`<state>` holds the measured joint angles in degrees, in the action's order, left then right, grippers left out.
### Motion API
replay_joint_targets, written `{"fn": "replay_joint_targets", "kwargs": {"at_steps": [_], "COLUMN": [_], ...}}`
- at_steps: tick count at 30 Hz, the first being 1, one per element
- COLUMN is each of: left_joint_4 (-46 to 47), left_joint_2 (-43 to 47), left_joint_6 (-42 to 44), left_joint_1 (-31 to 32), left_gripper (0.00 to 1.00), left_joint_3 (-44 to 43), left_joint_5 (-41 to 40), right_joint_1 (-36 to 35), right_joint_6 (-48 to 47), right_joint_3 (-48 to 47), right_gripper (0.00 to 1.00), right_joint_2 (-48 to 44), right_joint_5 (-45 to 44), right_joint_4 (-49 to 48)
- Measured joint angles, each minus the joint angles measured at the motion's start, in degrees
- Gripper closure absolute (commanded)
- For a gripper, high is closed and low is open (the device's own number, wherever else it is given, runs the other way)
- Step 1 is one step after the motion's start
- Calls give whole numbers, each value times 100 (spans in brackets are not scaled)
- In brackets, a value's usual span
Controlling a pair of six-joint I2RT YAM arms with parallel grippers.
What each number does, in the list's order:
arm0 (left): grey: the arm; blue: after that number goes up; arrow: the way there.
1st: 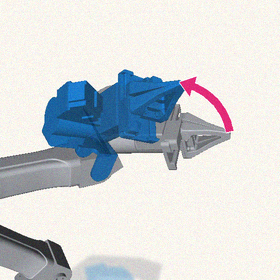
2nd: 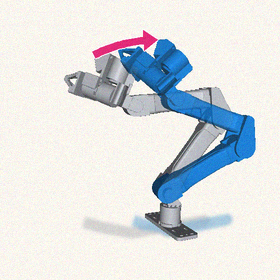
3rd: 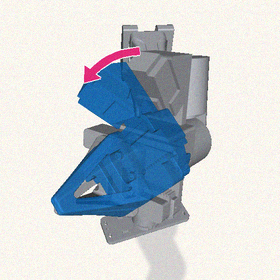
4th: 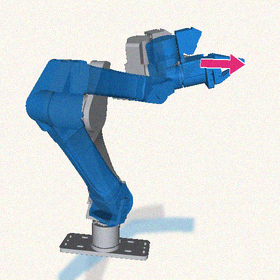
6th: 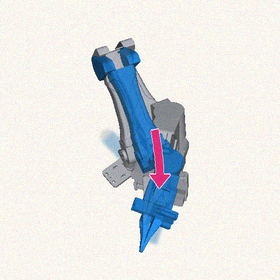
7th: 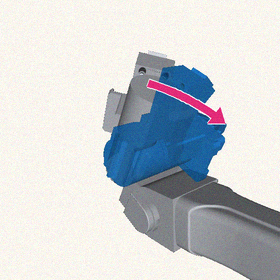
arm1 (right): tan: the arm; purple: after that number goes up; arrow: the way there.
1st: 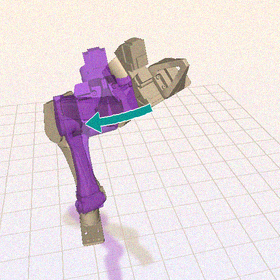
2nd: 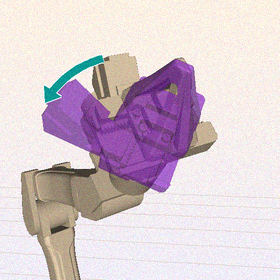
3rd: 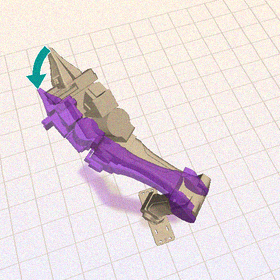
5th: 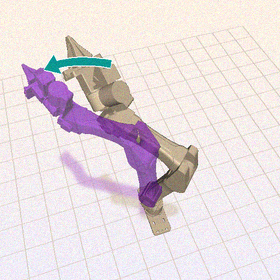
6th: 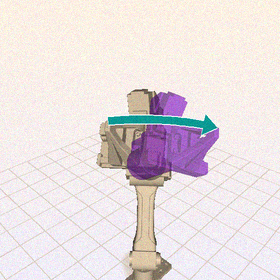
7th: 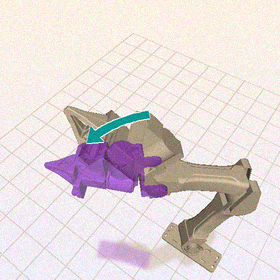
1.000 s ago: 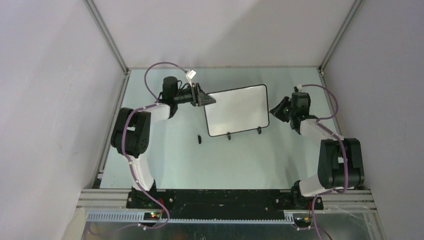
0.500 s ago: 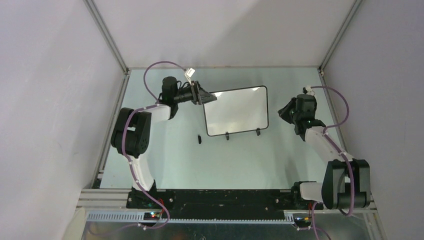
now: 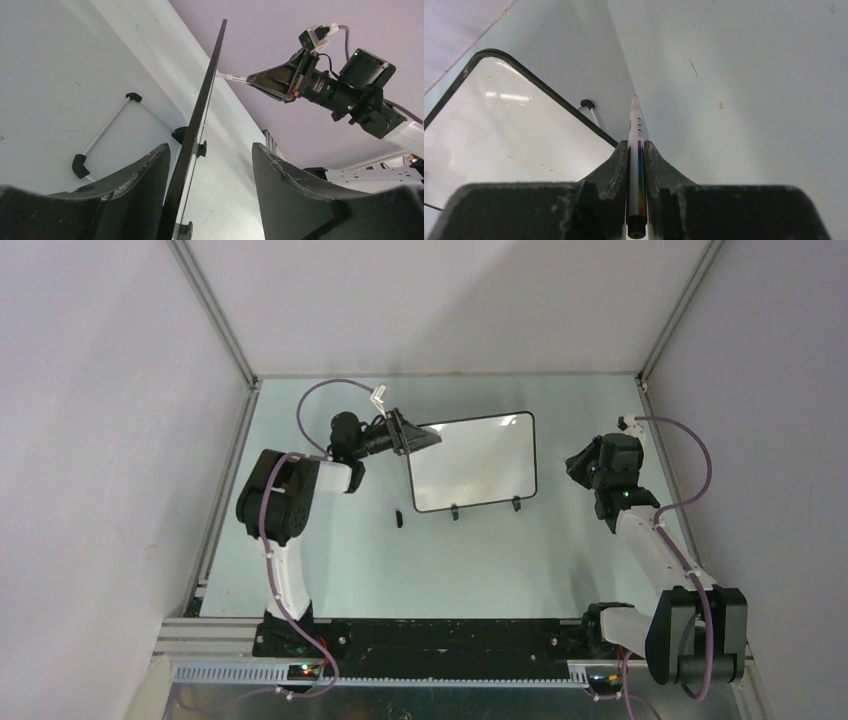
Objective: Write a sentence on the whiteboard
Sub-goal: Hold the whiteboard on the whiteboard stand.
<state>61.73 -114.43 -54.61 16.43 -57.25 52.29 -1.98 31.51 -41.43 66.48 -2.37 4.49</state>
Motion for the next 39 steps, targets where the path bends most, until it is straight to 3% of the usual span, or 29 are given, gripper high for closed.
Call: {"fn": "replay_joint_targets", "kwargs": {"at_steps": [13, 27, 35, 39], "left_joint_4": [-328, -1751, -2640, -2872], "left_joint_2": [-7, -7, 348, 671], "left_joint_6": [125, 1128, 1613, 1749], "left_joint_1": [247, 433, 162, -57], "left_gripper": [35, 33, 33, 41], "left_joint_3": [-216, -588, -498, -498], "left_joint_5": [-186, -483, -533, -562], "right_joint_1": [118, 133, 136, 136], "right_joint_6": [9, 44, 44, 44], "right_joint_3": [181, 350, 487, 549], "right_gripper": [100, 100, 100, 100], "right_joint_2": [-114, -389, -575, -588], "right_joint_5": [4, 24, 76, 131], "right_joint_4": [-33, -175, -190, -330]}}
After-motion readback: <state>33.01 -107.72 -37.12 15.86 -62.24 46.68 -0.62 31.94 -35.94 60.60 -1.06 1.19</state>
